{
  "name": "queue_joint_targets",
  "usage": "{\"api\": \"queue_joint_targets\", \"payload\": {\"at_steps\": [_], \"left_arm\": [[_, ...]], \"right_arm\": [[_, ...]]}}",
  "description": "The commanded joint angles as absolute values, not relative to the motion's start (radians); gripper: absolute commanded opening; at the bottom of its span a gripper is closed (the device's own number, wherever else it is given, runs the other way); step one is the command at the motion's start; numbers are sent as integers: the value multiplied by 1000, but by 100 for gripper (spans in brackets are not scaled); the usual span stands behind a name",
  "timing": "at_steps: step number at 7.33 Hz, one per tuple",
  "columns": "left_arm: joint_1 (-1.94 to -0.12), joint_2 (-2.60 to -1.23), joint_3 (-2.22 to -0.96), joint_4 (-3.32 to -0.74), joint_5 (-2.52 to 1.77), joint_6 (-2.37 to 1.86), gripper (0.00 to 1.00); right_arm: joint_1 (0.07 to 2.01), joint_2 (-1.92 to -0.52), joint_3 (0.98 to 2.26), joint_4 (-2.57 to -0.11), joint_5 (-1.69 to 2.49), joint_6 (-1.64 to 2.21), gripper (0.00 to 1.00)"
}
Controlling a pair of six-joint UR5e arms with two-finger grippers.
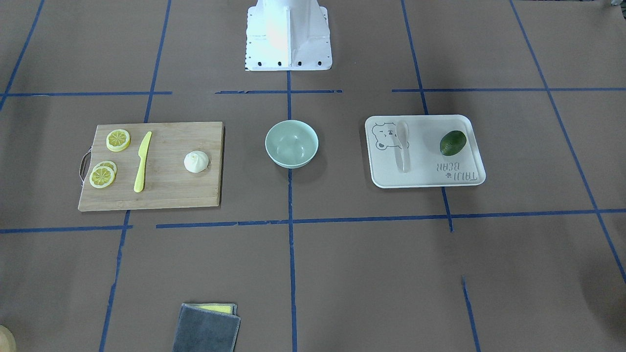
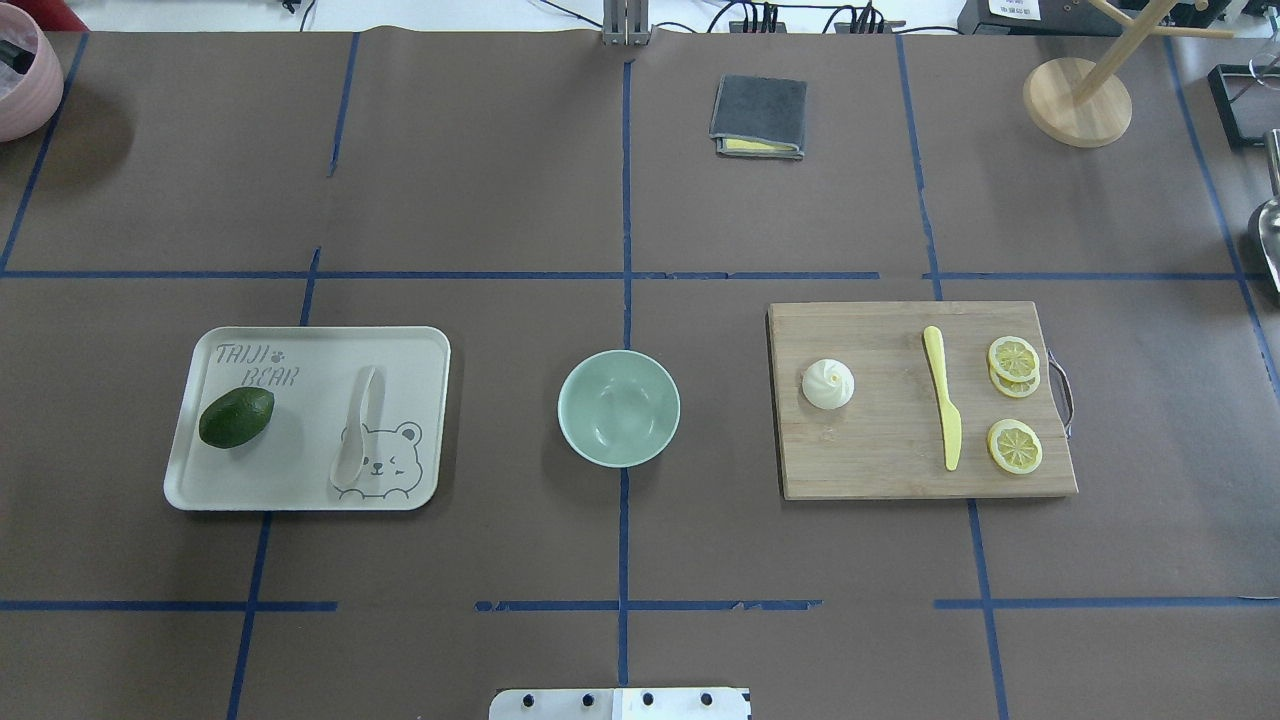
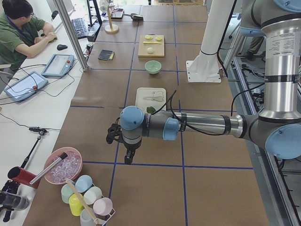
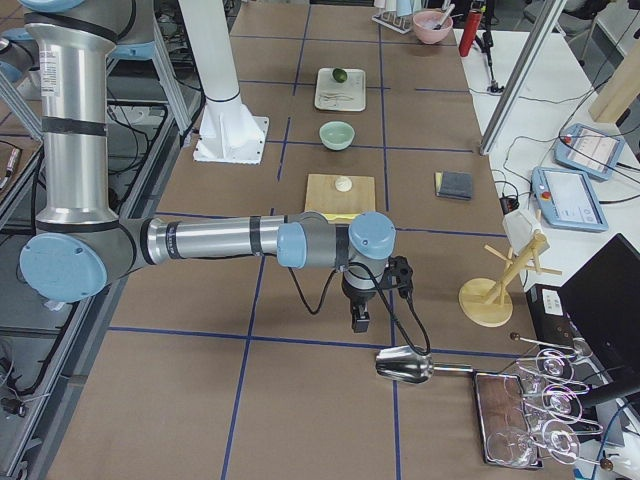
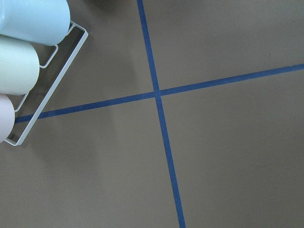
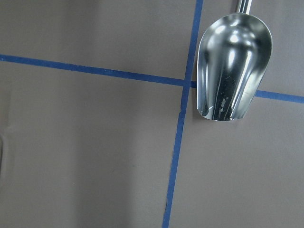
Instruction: Put spoon and bun in bowl
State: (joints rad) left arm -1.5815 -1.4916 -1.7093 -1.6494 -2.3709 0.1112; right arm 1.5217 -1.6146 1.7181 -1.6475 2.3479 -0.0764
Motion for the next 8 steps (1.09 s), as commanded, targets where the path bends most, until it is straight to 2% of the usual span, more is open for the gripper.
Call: {"api": "queue_joint_targets", "payload": {"at_steps": [1,3,4,6,8], "left_arm": [[-1582,-1509,-1721,-1664,-2362,112,100],[-1582,-1511,-1729,-1687,-2361,114,100],[-1578,-1514,-1736,-1751,-2338,115,100],[-1578,-1525,-1738,-1999,-2296,110,100],[-1577,-1537,-1653,-2385,-2295,106,100]], "right_arm": [[1522,-1612,1736,-1646,2349,-75,100],[1520,-1606,1741,-1646,2350,-71,100],[1519,-1561,1762,-1641,2350,-63,100],[1511,-1502,1749,-1533,2329,-57,100],[1511,-1494,1738,-1486,2390,59,100]]}}
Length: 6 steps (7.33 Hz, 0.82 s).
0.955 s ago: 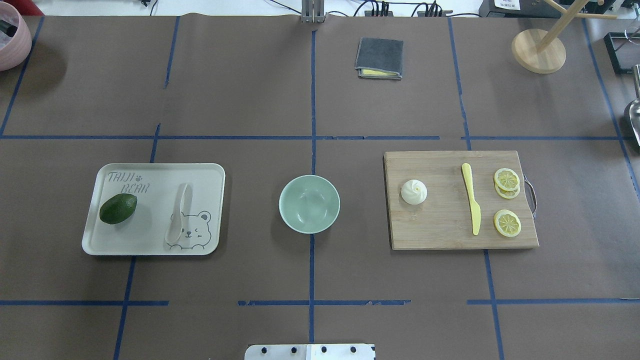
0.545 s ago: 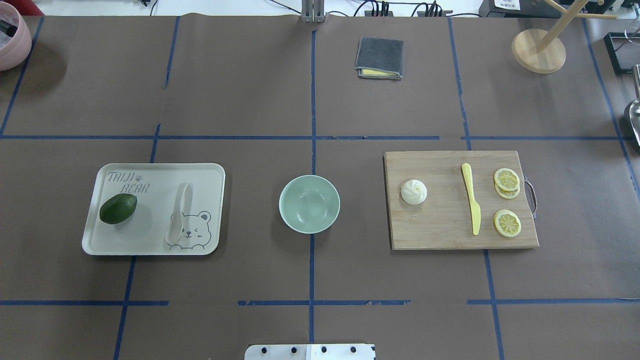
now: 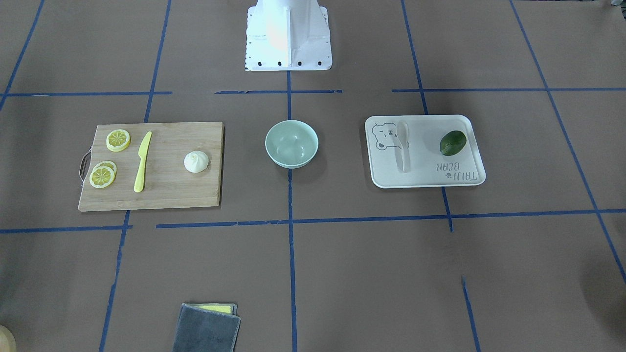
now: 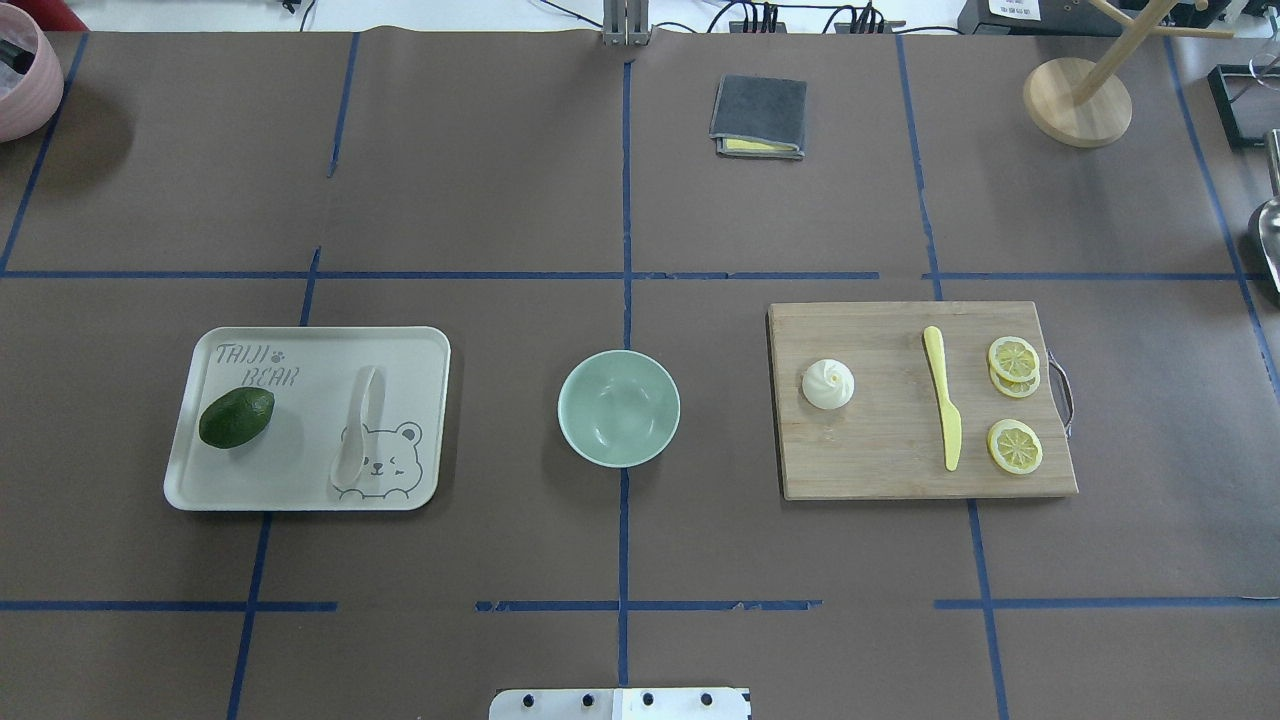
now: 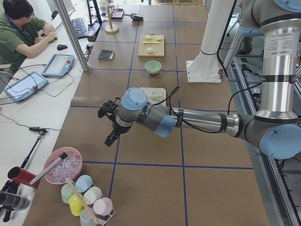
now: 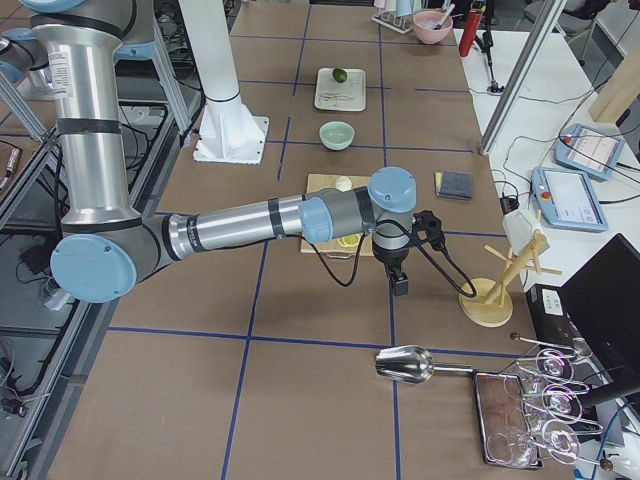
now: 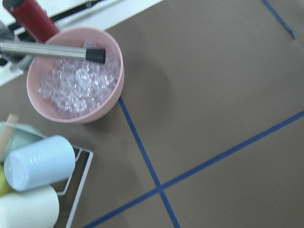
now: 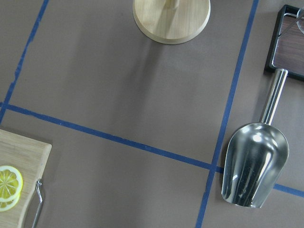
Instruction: Put spoon and bun in bowl
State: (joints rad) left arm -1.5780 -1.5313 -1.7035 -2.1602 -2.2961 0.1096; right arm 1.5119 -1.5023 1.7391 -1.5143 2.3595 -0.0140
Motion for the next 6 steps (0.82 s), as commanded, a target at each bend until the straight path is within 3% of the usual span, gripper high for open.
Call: {"api": "queue_joint_targets", "payload": {"at_steps": [1,2,6], "left_arm": [[-1544,-1551,-1652,-2431,-2304,41,100],[-1479,-1565,-1686,-2440,-2337,-249,100],[-1060,-1592,-1860,-2428,-2194,-683,100]], "right_arm": [[1508,-1494,1743,-1485,2390,105,100],[1505,-1494,1743,-1483,2388,103,100],[1505,-1522,1723,-1368,2391,107,100]]}}
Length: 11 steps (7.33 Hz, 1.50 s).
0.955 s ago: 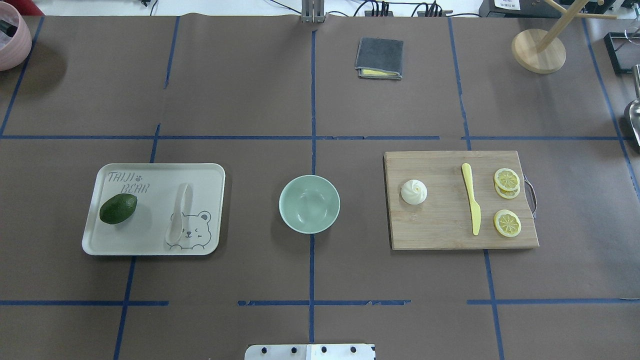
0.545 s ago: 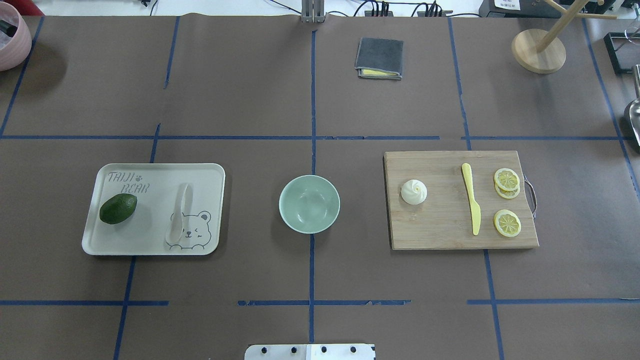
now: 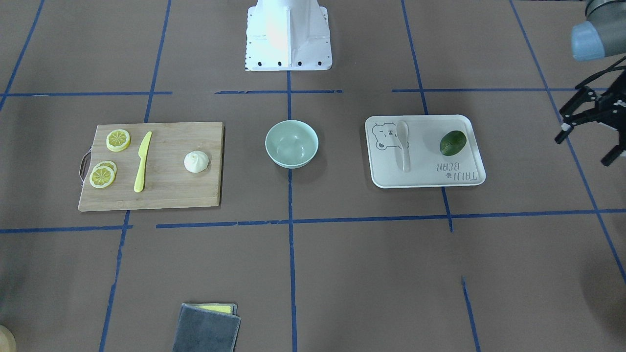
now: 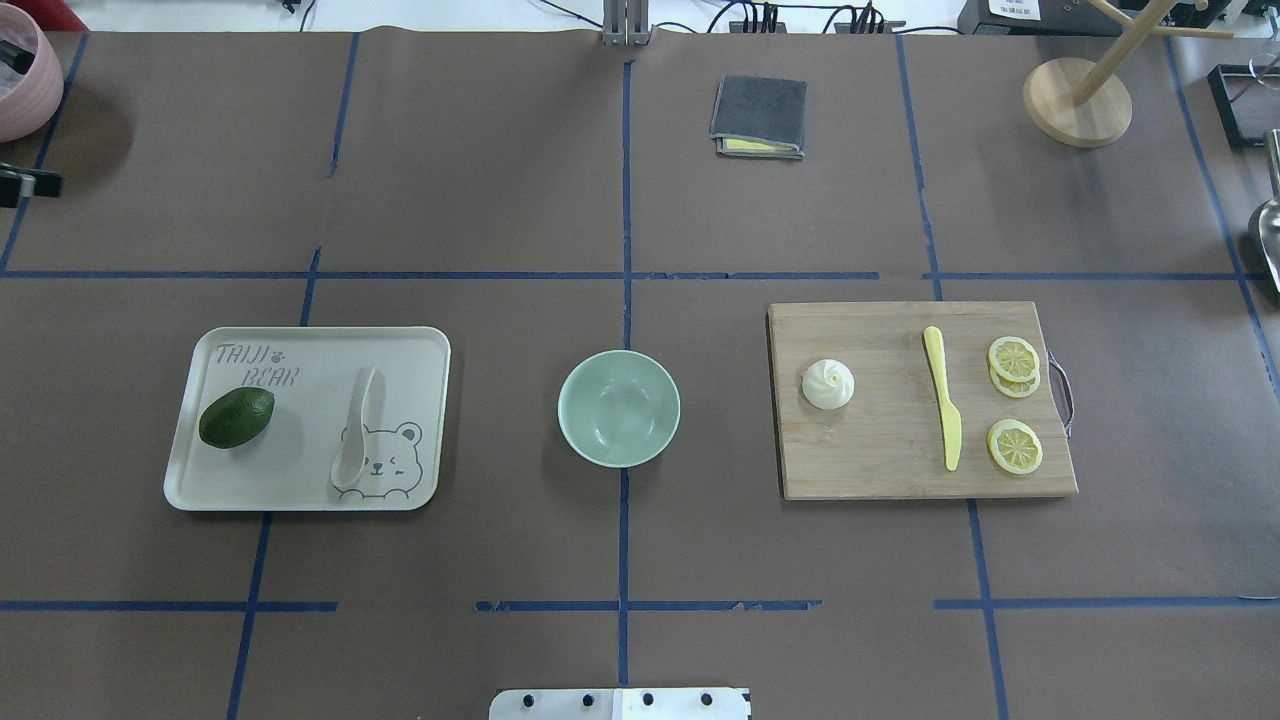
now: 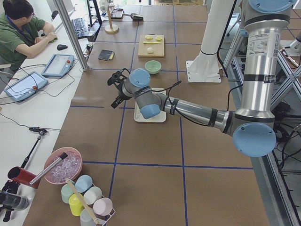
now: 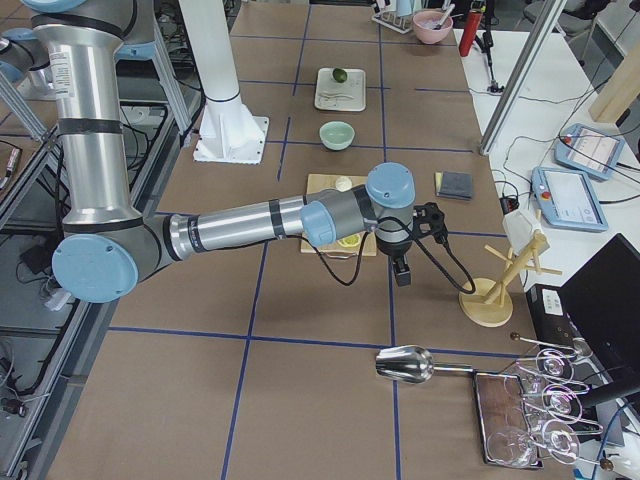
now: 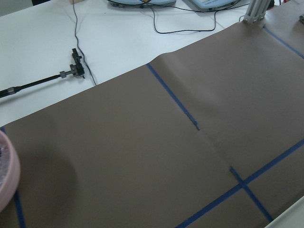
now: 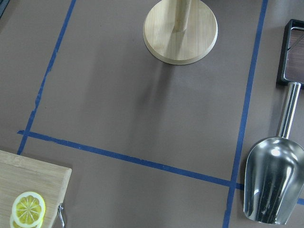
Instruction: Put spoon and bun in bowl
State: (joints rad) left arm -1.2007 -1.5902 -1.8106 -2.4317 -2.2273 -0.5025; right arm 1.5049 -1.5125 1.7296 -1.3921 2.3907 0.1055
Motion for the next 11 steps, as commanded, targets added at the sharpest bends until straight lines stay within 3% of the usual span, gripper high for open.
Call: {"api": "queue_joint_targets", "payload": {"at_steps": [1,4,6,11], "left_arm": [[-978,-1582,-1867,-2416,-2072,-737,100],[-694,-1597,-1867,-2269,-1784,-1034,100],[-564,-1663,-1862,-2156,-1647,-1211,90],[-500,-1733,-1799,-2091,-1600,-1247,72]], "right_arm": [[1505,-1531,1723,-1367,2391,103,100],[1505,-1531,1727,-1367,2391,107,100],[1505,-1531,1726,-1367,2391,109,100],[1505,-1531,1720,-1368,2391,109,100]]}}
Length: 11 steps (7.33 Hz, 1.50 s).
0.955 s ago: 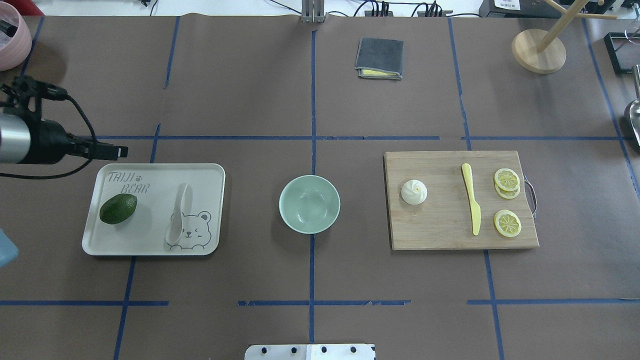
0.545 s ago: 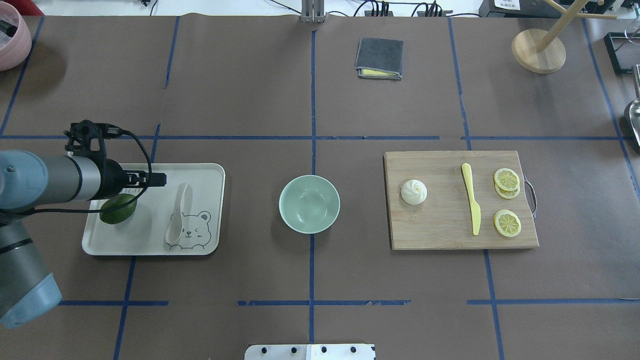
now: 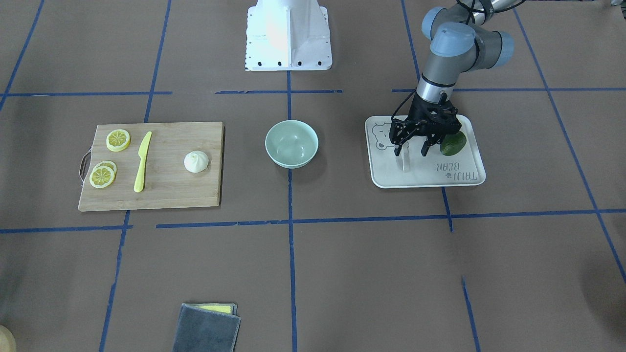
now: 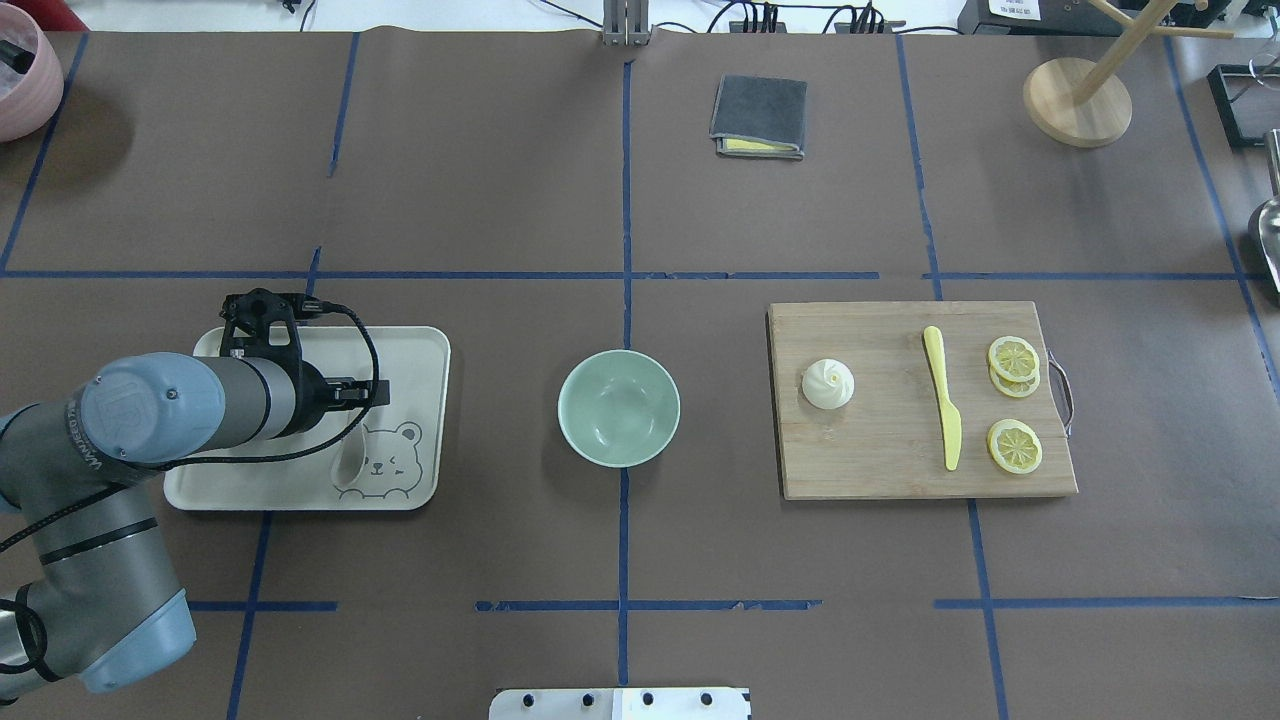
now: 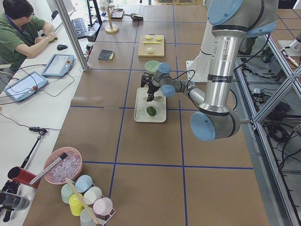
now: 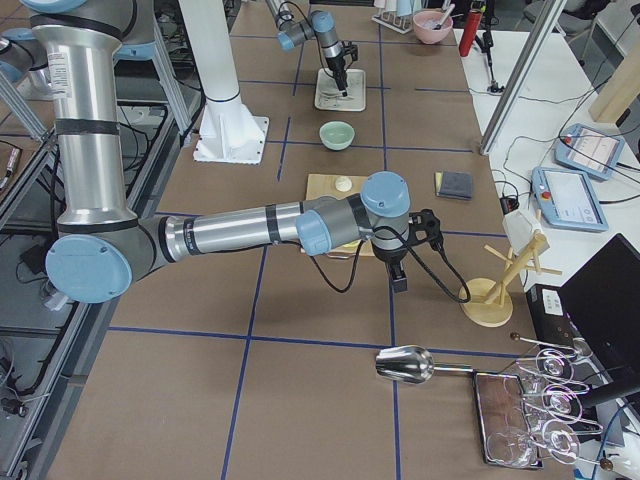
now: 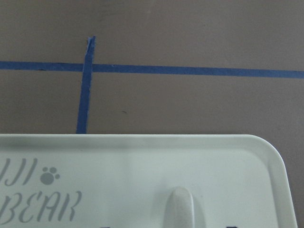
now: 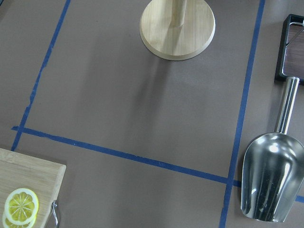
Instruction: Put spoon and bun in bowl
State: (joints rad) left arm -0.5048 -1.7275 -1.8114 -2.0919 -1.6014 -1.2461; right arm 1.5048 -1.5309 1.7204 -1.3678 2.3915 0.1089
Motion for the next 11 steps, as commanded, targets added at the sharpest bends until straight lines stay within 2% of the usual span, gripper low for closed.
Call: {"api": "queue_joint_targets", "payload": {"at_steps": [1,3,4,6,11], "left_arm": [[-496,-1739,-1793,-2089,-1600,-1247,72],[-480,-1743,-1790,-2089,-1600,-1247,72],[-479,-1743,-1790,-2089,-1600,-1247,60],[-477,-1744,-1792,-2088,-1600,-1246,0],[-488,-1755,-1824,-2082,-1603,-1247,0]], "right_arm": [[1505,-1531,1720,-1368,2391,109,100],[1505,-1531,1718,-1368,2391,109,100],[1505,-1531,1718,-1368,2391,109,100],[1505,-1531,1718,-1368,2391,109,100],[1505,-1531,1718,-1368,2391,109,100]]}}
